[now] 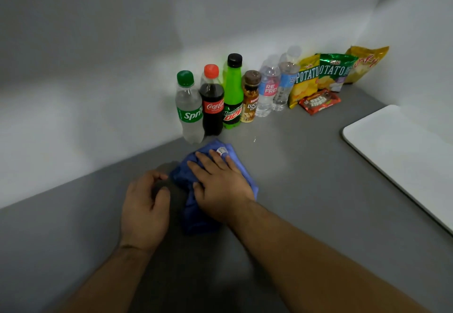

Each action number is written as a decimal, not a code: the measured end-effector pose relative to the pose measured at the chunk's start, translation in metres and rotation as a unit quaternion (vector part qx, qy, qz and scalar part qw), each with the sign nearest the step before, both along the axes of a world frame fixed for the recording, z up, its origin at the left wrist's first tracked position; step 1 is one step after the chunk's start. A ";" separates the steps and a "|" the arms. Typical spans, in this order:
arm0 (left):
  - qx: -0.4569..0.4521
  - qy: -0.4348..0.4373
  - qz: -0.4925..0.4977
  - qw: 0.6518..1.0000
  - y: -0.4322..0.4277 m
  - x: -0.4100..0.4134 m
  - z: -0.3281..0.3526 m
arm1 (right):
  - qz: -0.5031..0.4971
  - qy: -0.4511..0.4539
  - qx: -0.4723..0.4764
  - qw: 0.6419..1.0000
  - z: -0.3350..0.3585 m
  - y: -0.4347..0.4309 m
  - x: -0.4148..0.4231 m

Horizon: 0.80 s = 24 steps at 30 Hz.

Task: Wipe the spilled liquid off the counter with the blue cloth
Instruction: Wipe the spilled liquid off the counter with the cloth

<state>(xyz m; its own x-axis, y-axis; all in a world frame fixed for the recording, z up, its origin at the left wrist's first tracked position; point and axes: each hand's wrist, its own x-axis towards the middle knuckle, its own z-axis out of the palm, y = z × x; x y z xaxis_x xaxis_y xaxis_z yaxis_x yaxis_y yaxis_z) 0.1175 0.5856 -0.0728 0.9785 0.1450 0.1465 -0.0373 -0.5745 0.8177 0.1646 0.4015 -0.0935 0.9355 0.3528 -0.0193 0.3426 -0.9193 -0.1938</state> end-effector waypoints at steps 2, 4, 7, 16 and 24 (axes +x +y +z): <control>0.020 -0.001 -0.005 1.000 -0.007 0.007 0.003 | -0.035 -0.009 0.000 0.999 0.001 -0.025 0.015; 0.014 -0.007 -0.006 1.000 -0.017 0.017 0.004 | -0.063 -0.011 0.006 0.998 0.003 -0.051 0.026; -0.012 -0.003 -0.011 1.000 -0.035 0.027 0.004 | -0.094 0.002 -0.011 0.995 0.003 -0.093 0.041; 0.094 -0.005 -0.052 0.994 -0.044 0.031 -0.004 | -0.236 0.023 -0.047 0.970 0.006 -0.211 0.068; 0.153 -0.020 -0.084 0.984 -0.046 0.032 -0.002 | -0.251 0.045 -0.039 0.966 0.010 -0.183 0.050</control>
